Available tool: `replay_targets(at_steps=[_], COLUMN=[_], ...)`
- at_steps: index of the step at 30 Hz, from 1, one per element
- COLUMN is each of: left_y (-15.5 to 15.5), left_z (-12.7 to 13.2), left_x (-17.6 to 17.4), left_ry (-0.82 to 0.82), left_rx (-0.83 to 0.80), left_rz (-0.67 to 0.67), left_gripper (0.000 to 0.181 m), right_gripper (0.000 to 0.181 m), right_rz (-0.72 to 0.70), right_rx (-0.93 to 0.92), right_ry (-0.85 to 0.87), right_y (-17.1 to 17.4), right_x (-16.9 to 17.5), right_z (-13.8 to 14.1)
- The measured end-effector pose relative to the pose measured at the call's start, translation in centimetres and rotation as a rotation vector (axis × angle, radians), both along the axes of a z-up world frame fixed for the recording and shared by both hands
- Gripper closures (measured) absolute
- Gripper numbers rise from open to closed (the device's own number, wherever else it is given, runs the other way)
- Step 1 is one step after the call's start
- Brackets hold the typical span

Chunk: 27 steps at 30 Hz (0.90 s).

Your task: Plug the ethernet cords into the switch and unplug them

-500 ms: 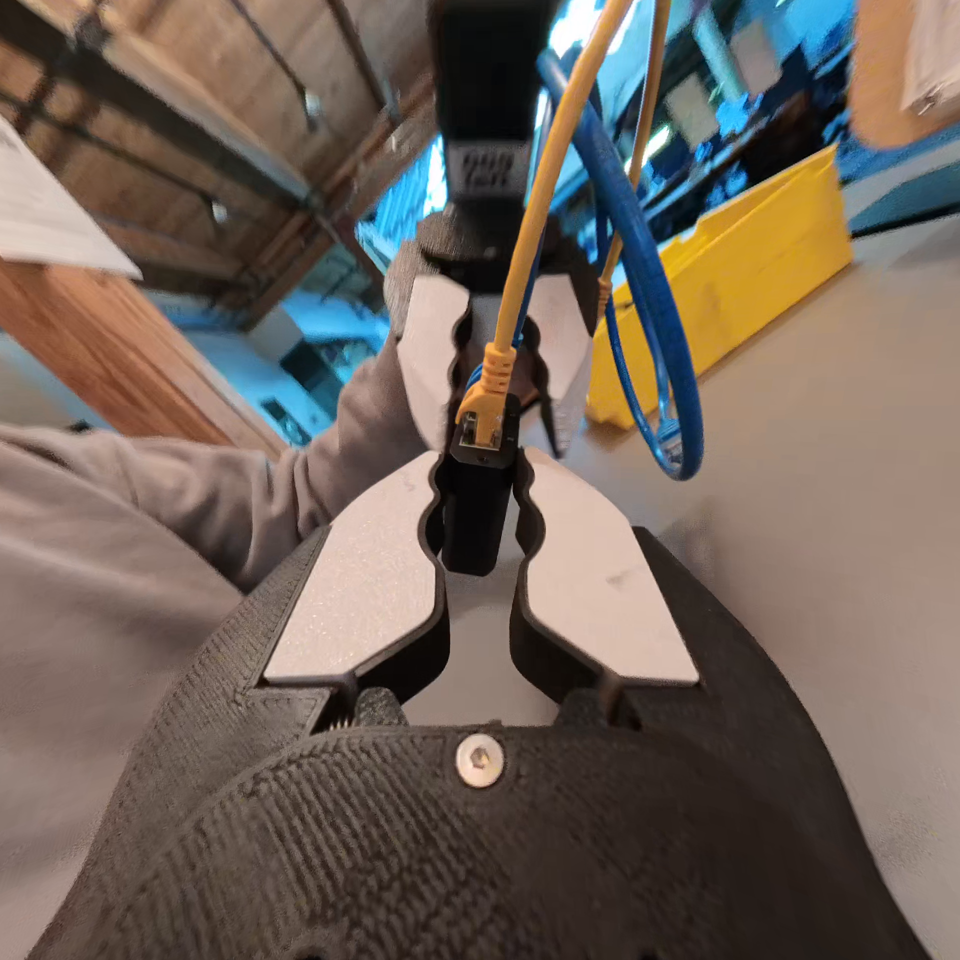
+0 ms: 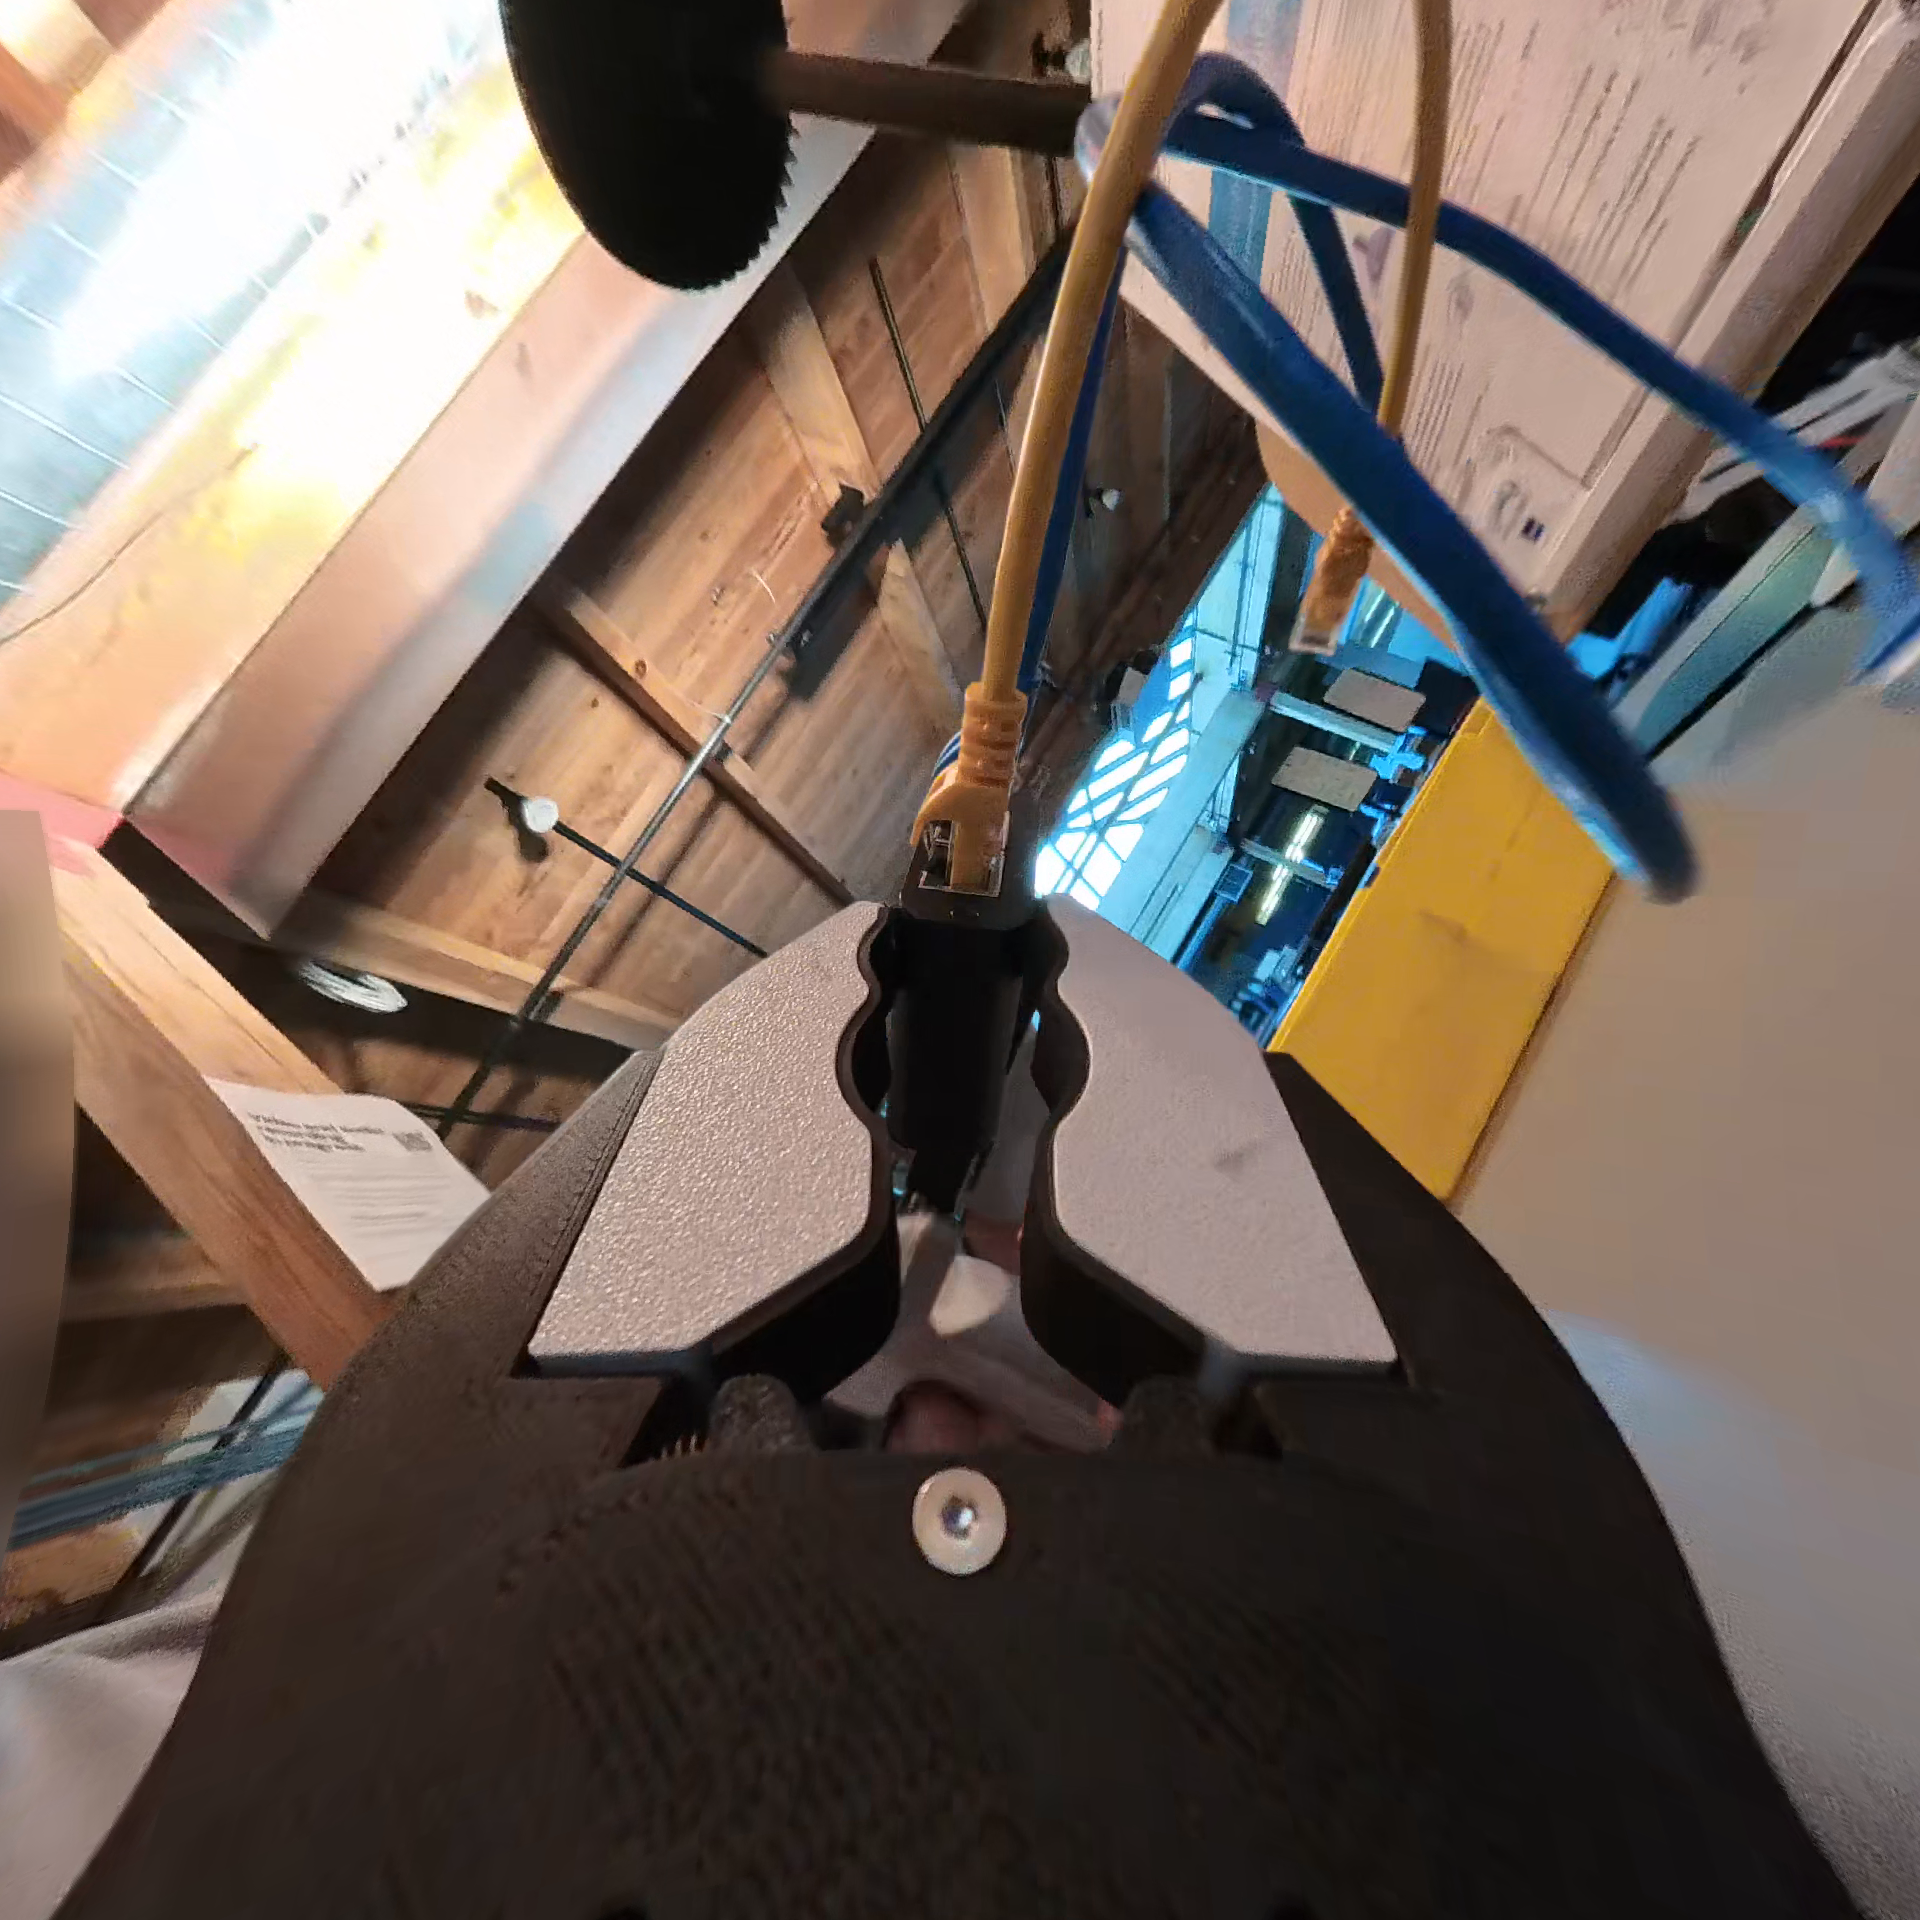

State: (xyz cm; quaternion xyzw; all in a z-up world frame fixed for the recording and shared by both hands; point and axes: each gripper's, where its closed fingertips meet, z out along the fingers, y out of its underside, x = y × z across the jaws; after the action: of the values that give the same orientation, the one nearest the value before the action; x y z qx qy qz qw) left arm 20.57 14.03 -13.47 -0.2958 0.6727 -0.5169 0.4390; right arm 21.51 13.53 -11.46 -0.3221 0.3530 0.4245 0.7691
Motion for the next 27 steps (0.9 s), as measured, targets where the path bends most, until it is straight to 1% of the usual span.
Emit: replay_targets(at_steps=[2,4,7,8,10,12,13,15,16,18,19,21,22,24,25,27], left_y=[0.2,0.4,0.7,0.8,1.0,1.3,1.5,2.4,3.4,5.5,6.5,8.0,8.4,8.5,8.4,7.6], left_z=[0.3,0.4,0.6,0.6,0.3,0.3,0.5,1.3,1.6,1.9,1.9,1.2,1.0,0.3,0.0,-0.5], left_x=[0.0,-0.1,-0.2,-0.3,-0.3,-0.4,-0.5,-0.8,-0.6,-0.4,-0.3,-0.4,-0.7,-1.0,-1.1,-1.6], left_ry=[-0.055,-0.101,-0.207,-0.222,-0.167,-0.131,-0.101,-0.042,-0.017,0.040,0.063,0.118,0.135,0.176,0.195,0.221], left_rx=[-0.025,0.000,0.132,0.150,0.126,0.094,0.040,-0.101,-0.154,-0.242,-0.270,-0.271,-0.277,-0.274,-0.265,-0.246], left_rz=[0.025,0.044,0.095,0.105,0.084,0.069,0.048,0.020,0.022,0.011,0.006,-0.008,-0.029,-0.075,-0.092,-0.154], left_gripper=[0.121,0.122,0.123,0.123,0.124,0.124,0.124,0.124,0.124,0.124,0.124,0.124,0.124,0.124,0.125,0.125], right_gripper=[0.158,0.158,0.158,0.158,0.158,0.156,0.155,0.144,0.136,0.108,0.099,0.081,0.080,0.082,0.086,0.080], right_rz=[0.027,0.026,0.006,0.007,0.008,0.006,0.019,0.040,0.040,0.017,0.008,-0.030,-0.081,-0.195,-0.223,-0.231], right_rx=[-0.014,-0.011,-0.043,-0.047,-0.067,-0.112,-0.127,-0.155,-0.188,-0.316,-0.382,-0.473,-0.503,-0.505,-0.502,-0.511], right_ry=[-0.030,-0.026,-0.036,-0.045,-0.056,-0.127,-0.172,-0.292,-0.348,-0.491,-0.590,-0.803,-0.911,-1.092,-1.146,-1.203], right_y=[0.5,0.7,0.9,0.9,1.1,1.3,1.4,1.5,1.5,1.5,1.3,0.5,-0.1,-1.3,-1.6,-1.5], right_x=[-0.7,-0.8,-0.9,-1.0,-1.0,-1.1,-1.4,-2.0,-2.2,-2.2,-2.3,-2.7,-2.8,-3.3,-3.6,-4.0], right_z=[0.0,0.1,-0.2,-0.2,-0.5,-0.7,-0.6,-0.1,0.0,-0.2,-0.3,0.3,1.0,2.6,3.1,3.1])
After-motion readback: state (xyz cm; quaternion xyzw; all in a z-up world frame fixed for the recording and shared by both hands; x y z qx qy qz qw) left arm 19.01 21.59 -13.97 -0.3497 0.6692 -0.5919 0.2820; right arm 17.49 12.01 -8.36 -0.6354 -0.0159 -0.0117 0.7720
